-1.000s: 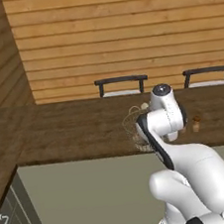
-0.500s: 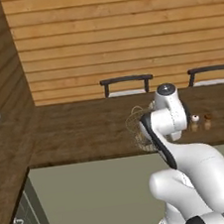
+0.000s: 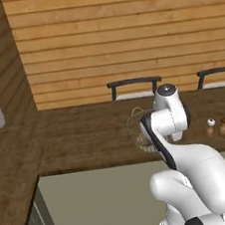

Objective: Open the cabinet, pick up the bread from the cabinet and place it in the basket. Then move the basket to the dining counter.

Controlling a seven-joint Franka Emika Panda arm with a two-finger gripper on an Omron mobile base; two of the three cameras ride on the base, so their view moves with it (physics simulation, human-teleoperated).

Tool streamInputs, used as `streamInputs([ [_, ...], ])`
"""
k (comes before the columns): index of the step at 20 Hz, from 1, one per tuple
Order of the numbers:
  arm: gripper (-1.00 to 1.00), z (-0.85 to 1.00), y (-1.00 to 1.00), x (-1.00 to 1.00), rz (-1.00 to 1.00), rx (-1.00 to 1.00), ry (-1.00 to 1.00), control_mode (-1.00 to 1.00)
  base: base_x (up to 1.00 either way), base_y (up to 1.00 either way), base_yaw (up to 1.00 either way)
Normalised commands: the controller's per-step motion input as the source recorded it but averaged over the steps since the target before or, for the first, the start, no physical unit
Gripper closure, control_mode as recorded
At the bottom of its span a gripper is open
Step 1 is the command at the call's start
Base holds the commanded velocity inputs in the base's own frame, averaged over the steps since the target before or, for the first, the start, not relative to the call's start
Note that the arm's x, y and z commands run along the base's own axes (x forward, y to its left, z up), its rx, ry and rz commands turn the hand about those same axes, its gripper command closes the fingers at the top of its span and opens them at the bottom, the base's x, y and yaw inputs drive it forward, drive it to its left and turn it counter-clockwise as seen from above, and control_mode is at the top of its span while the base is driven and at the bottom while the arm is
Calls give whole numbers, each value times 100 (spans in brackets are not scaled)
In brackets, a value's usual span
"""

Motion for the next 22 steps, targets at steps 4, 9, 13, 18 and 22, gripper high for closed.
streamInputs([
  [4,100,0,-3,0,1,0,-2,-100,10,0,0],
  [9,100,-7,3,46,3,0,0,-100,0,0,0],
  [13,100,-6,0,100,11,3,0,-100,0,0,0],
  [18,100,-10,4,88,8,1,0,-100,0,0,0],
  [22,100,-12,0,53,1,0,0,-100,0,0,0],
])
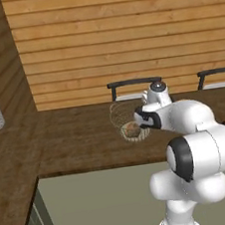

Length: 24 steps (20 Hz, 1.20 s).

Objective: Open the cabinet, pick up the bread from the cabinet and place it in the basket. Then move the basket to the dining counter.

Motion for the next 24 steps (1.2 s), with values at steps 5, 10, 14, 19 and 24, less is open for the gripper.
streamInputs([
  [5,100,-23,0,23,0,1,0,-100,0,0,0],
  [10,-100,-24,0,0,0,1,0,-100,0,0,0],
  [14,-100,0,0,0,0,0,0,-100,0,0,0],
  [19,-100,6,0,0,1,1,0,-100,0,0,0],
  [24,-100,74,0,-2,5,3,12,-100,0,0,0],
])
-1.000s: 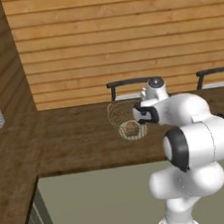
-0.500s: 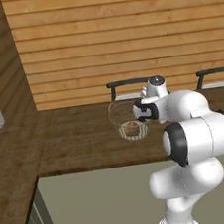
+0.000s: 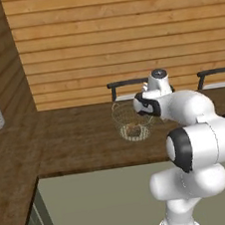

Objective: Open the cabinet, pick up the bread from the cabinet and place it in the basket. Then move the basket to the dining counter.

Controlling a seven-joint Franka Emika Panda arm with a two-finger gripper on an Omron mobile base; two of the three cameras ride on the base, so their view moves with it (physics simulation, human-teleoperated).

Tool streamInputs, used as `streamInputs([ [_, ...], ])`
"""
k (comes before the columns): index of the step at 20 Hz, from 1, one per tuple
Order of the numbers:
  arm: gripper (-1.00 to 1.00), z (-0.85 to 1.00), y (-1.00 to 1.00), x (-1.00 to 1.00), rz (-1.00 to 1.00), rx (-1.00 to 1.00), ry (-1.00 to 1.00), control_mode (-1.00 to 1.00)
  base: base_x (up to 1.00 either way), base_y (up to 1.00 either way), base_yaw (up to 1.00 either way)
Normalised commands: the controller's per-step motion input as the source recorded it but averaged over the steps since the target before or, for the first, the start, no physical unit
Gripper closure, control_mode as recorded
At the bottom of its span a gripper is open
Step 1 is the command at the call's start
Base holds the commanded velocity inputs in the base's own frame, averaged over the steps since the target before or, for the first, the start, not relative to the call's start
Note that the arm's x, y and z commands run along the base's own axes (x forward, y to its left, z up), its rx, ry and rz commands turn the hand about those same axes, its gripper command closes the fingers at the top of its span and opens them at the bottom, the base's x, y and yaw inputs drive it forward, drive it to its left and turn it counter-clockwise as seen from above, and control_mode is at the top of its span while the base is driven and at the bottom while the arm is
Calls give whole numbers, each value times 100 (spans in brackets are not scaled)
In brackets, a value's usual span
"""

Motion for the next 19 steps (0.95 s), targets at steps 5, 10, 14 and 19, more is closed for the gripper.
streamInputs([
  [5,-100,88,25,-45,16,0,27,-100,0,0,0],
  [10,-100,40,99,-100,47,-21,8,-100,0,0,0],
  [14,-100,1,67,-100,23,-20,-11,-100,0,0,0],
  [19,-100,0,78,-100,13,-25,-9,-100,0,0,0],
])
